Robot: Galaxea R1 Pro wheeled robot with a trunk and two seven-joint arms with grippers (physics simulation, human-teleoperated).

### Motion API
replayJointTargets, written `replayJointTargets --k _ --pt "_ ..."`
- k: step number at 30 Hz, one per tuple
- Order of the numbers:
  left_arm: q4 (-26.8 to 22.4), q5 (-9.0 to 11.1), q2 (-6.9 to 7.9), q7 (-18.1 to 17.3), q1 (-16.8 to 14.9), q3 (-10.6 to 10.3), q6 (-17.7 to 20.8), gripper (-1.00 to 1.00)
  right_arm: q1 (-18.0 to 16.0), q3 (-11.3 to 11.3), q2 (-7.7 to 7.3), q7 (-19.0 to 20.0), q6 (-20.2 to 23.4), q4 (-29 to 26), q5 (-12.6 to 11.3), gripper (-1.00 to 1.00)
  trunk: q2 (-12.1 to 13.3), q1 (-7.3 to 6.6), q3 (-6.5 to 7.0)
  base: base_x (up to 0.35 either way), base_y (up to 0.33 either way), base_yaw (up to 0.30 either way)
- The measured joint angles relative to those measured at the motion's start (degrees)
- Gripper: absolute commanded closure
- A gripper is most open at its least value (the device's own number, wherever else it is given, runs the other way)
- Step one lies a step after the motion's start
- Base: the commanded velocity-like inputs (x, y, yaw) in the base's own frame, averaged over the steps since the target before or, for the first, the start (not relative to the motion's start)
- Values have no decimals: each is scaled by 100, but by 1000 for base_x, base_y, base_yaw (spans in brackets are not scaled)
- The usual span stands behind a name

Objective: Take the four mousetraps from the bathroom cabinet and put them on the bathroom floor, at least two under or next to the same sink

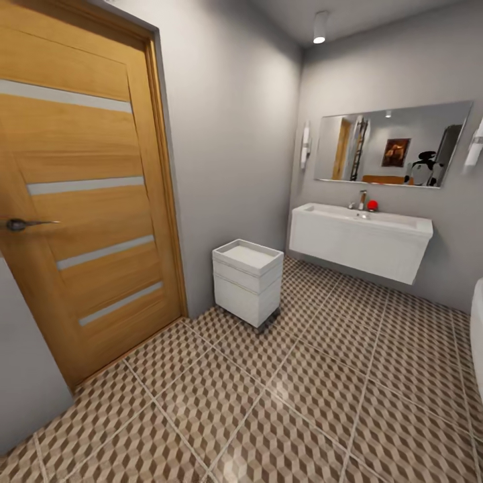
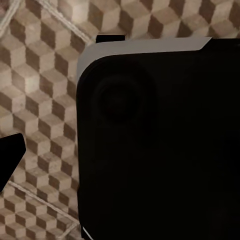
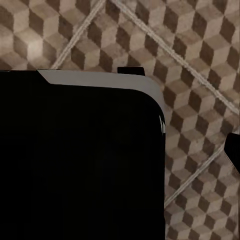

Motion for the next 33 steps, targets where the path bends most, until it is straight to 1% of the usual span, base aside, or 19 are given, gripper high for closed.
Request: replayJointTargets --k 33 --pt "6 0 -1 0 0 0 0 -100 -1 0 0 -9 0 0 -2 -100 0 0 0 0 0 287"
